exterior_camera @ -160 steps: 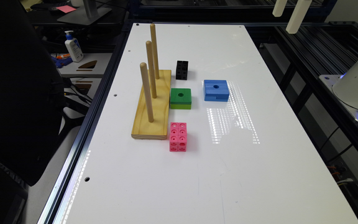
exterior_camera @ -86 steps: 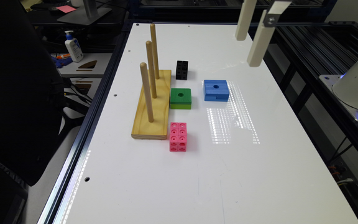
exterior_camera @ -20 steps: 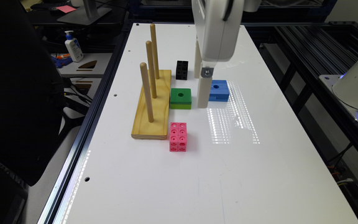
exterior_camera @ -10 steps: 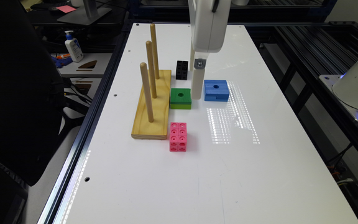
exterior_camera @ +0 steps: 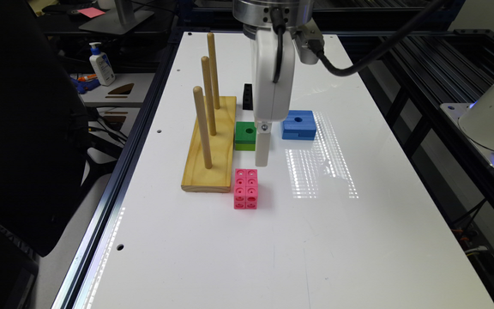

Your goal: Pick up pink block.

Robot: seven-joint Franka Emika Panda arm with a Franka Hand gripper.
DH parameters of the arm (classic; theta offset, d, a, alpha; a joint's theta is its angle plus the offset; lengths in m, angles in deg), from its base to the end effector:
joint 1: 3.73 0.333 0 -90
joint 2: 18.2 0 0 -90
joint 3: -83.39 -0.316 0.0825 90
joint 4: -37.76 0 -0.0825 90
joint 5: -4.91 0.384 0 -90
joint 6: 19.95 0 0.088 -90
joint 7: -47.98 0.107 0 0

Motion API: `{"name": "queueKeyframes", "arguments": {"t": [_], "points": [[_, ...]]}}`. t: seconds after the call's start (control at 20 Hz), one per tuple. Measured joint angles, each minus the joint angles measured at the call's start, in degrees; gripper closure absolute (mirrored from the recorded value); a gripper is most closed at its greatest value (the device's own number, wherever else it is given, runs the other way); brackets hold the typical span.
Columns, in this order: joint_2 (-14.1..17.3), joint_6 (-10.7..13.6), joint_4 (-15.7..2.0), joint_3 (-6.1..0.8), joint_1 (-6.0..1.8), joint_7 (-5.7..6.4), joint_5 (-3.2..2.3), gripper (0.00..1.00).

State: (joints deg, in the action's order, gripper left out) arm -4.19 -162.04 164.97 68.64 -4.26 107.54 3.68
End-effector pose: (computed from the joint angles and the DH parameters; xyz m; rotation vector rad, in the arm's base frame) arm 0.5346 0.1354 0.2707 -2.8554 1.1780 0.0155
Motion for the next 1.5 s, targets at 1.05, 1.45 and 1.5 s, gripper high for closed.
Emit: {"name": "queueKeyframes", "arguments": {"t": [1.05,1.45,1.5], "points": [[5.33,-4.80,-1.09,-0.64,0.36,0.24,-0.43,0.00],[8.34,-6.08,-2.92,-0.56,0.70,0.31,-0.61,0.00],[8.82,-6.22,-3.00,-0.54,0.80,0.31,-0.61,0.00]]}}
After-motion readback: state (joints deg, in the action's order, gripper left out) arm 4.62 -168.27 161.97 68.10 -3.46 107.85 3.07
